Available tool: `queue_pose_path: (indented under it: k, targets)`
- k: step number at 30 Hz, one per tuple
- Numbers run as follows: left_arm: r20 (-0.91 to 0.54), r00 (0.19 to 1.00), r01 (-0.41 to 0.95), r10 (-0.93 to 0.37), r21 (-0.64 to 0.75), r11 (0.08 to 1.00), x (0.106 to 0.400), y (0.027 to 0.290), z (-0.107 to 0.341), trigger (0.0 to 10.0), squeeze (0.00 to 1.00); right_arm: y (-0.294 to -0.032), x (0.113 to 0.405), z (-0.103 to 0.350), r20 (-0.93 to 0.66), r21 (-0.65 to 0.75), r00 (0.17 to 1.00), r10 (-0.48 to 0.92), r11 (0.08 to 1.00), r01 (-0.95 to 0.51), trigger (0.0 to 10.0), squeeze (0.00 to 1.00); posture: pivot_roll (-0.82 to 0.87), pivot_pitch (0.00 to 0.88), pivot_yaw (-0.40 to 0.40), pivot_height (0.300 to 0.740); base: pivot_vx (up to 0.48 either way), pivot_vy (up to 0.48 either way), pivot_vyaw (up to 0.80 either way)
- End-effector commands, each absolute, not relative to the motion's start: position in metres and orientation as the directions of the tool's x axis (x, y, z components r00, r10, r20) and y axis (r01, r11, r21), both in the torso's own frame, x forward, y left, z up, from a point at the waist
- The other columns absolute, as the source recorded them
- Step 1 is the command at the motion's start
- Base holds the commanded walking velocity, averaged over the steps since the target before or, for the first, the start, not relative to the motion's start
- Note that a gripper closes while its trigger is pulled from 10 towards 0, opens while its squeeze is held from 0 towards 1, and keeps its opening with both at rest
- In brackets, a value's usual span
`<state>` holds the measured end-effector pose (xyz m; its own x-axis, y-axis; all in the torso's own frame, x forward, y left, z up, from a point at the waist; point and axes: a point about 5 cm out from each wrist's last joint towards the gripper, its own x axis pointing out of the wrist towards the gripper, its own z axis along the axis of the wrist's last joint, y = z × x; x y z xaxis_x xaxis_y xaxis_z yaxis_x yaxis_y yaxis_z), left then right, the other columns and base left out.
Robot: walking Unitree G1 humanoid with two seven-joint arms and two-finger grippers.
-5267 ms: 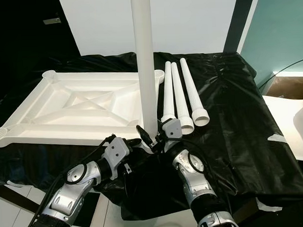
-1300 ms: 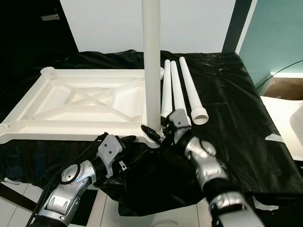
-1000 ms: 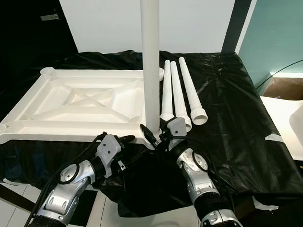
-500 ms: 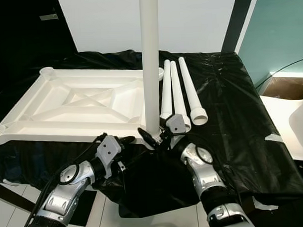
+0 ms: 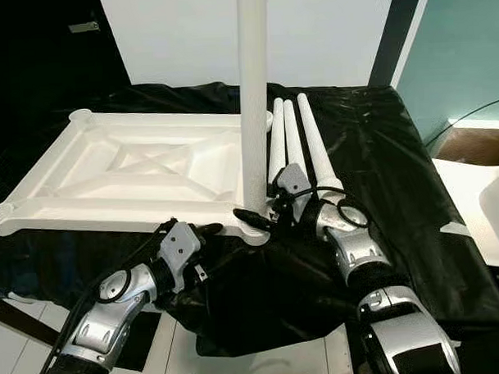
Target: Building children table
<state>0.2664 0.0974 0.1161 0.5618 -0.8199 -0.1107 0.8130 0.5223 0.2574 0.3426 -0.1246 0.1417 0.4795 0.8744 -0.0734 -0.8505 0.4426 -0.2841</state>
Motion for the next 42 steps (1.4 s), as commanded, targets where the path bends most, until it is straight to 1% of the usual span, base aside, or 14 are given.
queue_pose_path:
  k: [1,15,17,20,22,32,33,34,35,36,37,39,40,42]
  targets:
    - [-0.121,0.588,0.796,-0.8,0.265,0.545,0.266,0.099,0.113,10.0,0.0,-0.131,0.345,0.144,-0.096,-0.275,0.464,0.88,0.425,-0.862,0.0,0.0,0.14,0.0,-0.002,0.74,0.0,0.0,0.0]
    - [-0.118,0.593,0.792,-0.796,0.264,0.551,0.265,0.1,0.113,10.0,0.0,-0.129,0.34,0.133,-0.079,-0.233,0.48,0.874,0.452,-0.861,0.0,0.0,0.14,0.0,-0.011,0.74,0.0,0.0,0.0]
    - [-0.117,0.594,0.791,-0.796,0.264,0.552,0.265,0.1,0.113,10.0,0.0,-0.126,0.337,0.128,-0.031,-0.207,0.533,0.845,0.516,-0.831,0.0,0.0,0.14,0.0,-0.014,0.74,0.0,0.0,0.0]
    - [-0.115,0.597,0.789,-0.794,0.262,0.556,0.264,0.1,0.113,10.0,0.0,-0.118,0.321,0.112,0.131,-0.117,0.711,0.691,0.723,-0.681,0.0,0.0,0.15,0.0,-0.013,0.74,0.0,0.0,0.0]
    - [-0.117,0.596,0.79,-0.794,0.261,0.555,0.263,0.1,0.113,10.0,0.0,-0.115,0.313,0.108,0.177,-0.08,0.756,0.63,0.775,-0.627,0.0,0.0,0.14,0.0,-0.008,0.74,0.0,0.0,0.0]
    - [-0.131,0.585,0.799,-0.8,0.266,0.54,0.263,0.103,0.112,10.0,0.0,-0.104,0.301,0.108,0.25,-0.02,0.806,0.536,0.836,-0.549,0.0,0.0,0.16,0.0,0.025,0.74,0.0,0.0,0.0]
    - [-0.135,0.582,0.801,-0.802,0.27,0.535,0.263,0.104,0.113,10.0,0.0,-0.103,0.302,0.109,0.245,-0.028,0.8,0.547,0.829,-0.559,4.2,0.0,0.16,0.0,0.027,0.74,0.0,0.0,0.0]
    - [-0.135,0.582,0.801,-0.802,0.27,0.535,0.263,0.104,0.113,10.0,0.0,-0.103,0.302,0.109,0.245,-0.028,0.8,0.547,0.829,-0.559,4.2,0.0,0.16,0.0,0.027,0.74,0.0,0.0,0.0]
    - [-0.137,0.583,0.8,-0.801,0.273,0.535,0.263,0.106,0.114,10.0,0.0,-0.103,0.303,0.109,0.237,-0.037,0.796,0.557,0.824,-0.565,10.0,0.0,0.17,0.0,0.028,0.74,0.0,0.0,0.0]
    - [-0.137,0.583,0.8,-0.801,0.273,0.535,0.263,0.106,0.114,10.0,0.0,-0.103,0.303,0.109,0.237,-0.037,0.796,0.557,0.824,-0.565,10.0,0.0,0.17,0.0,0.028,0.74,0.0,0.0,0.0]
    - [-0.139,0.584,0.799,-0.8,0.275,0.535,0.262,0.107,0.114,10.0,0.0,-0.103,0.302,0.109,0.232,-0.043,0.794,0.562,0.821,-0.569,10.0,0.57,0.18,0.0,0.024,0.74,0.0,0.0,0.0]
    - [-0.139,0.584,0.799,-0.8,0.275,0.535,0.262,0.107,0.114,10.0,0.0,-0.103,0.302,0.109,0.232,-0.043,0.794,0.562,0.821,-0.569,10.0,0.57,0.18,0.0,0.024,0.74,0.0,0.0,0.0]
    - [-0.14,0.586,0.798,-0.798,0.274,0.537,0.261,0.107,0.114,10.0,0.0,-0.105,0.301,0.11,0.231,-0.049,0.795,0.56,0.823,-0.566,10.0,1.0,0.19,0.0,0.02,0.74,0.0,0.0,0.0]
    - [-0.142,0.588,0.797,-0.796,0.27,0.54,0.259,0.107,0.113,10.0,0.0,-0.107,0.301,0.111,0.226,-0.066,0.791,0.568,0.819,-0.57,10.0,1.0,0.21,0.0,0.008,0.74,0.0,0.0,0.0]
